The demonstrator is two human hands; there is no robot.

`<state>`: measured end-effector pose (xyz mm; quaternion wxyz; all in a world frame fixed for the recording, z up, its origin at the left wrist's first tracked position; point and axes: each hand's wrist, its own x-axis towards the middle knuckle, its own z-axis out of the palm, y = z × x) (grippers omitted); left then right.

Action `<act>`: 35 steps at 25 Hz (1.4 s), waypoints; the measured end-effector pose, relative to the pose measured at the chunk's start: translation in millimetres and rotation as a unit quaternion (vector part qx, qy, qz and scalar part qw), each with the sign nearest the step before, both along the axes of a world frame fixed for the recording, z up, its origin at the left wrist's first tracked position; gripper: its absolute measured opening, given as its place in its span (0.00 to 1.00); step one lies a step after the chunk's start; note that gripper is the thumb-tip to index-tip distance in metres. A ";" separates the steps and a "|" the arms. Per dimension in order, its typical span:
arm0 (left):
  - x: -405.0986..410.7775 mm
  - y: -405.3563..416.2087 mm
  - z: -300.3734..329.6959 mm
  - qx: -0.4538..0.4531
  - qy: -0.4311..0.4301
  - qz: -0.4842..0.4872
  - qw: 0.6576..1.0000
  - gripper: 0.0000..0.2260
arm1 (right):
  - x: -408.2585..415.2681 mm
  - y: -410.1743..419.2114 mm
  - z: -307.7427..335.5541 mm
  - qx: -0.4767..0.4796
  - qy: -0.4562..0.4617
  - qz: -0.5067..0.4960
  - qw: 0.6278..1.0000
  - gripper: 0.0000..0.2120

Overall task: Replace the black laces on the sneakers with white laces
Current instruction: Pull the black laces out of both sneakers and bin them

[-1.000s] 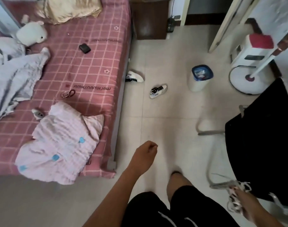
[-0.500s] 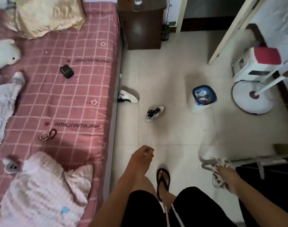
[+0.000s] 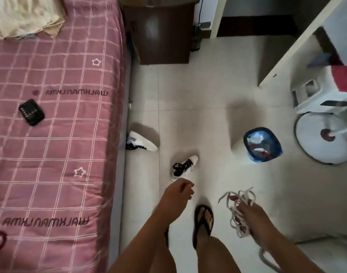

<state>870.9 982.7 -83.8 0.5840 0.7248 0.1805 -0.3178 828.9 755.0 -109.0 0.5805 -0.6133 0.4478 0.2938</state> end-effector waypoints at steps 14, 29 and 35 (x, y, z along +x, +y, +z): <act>172.3 45.4 -568.0 0.193 0.055 -0.328 0.923 0.38 | 280.9 48.5 -502.7 -0.112 -0.190 0.282 0.934 0.19; 247.3 206.7 -598.9 0.579 -0.424 -0.326 0.615 0.32 | 166.1 22.7 -577.4 -0.259 -0.183 0.389 0.865 0.34; 262.3 178.9 -570.1 0.546 -0.414 -0.350 0.639 0.31 | 139.5 63.2 -565.7 -0.213 -0.108 0.403 0.884 0.47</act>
